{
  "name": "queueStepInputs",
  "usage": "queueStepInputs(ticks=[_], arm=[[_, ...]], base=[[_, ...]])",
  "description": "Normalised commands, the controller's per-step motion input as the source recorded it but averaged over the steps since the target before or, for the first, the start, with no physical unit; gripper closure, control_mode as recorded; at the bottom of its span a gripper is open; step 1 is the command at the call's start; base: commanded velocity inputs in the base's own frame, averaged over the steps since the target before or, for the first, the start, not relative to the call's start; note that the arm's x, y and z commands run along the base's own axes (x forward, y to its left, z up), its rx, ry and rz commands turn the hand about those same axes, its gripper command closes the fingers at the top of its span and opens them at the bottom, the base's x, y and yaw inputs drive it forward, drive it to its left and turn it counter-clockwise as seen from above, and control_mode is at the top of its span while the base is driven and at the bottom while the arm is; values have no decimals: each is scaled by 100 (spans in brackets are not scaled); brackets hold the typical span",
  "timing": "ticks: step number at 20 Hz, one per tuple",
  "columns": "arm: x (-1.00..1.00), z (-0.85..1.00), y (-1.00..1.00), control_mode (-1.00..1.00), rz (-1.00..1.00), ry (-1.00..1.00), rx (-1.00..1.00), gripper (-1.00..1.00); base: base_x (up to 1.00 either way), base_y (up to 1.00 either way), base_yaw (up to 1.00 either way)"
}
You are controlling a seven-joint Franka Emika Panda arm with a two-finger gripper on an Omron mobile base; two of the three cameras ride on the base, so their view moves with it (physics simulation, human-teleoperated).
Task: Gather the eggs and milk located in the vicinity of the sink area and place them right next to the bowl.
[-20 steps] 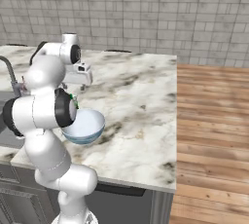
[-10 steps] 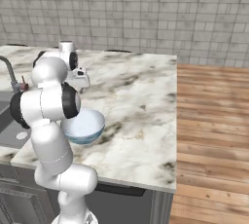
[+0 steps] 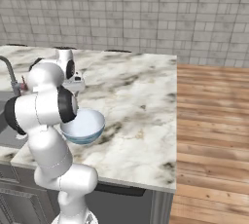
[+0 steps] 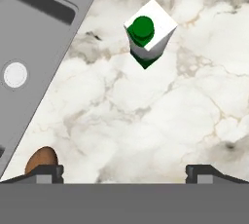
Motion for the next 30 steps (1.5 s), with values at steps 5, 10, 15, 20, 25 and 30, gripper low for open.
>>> queueStepInputs(ticks=[5, 10, 15, 20, 25, 30], arm=[[14, 24, 0, -100, 10, 0, 0, -100], [35, 6, 0, -100, 3, 7, 0, -100], [35, -7, 11, -100, 1, 13, -2, -100], [34, -21, 21, -100, 0, 6, -7, -100], [28, -8, 10, -100, 0, 0, -6, -100], [27, -7, 0, -100, 0, 1, 0, -100]], base=[[0, 0, 0], [0, 0, 0], [0, 0, 0], [0, 0, 0], [0, 0, 0], [0, 0, 0]])
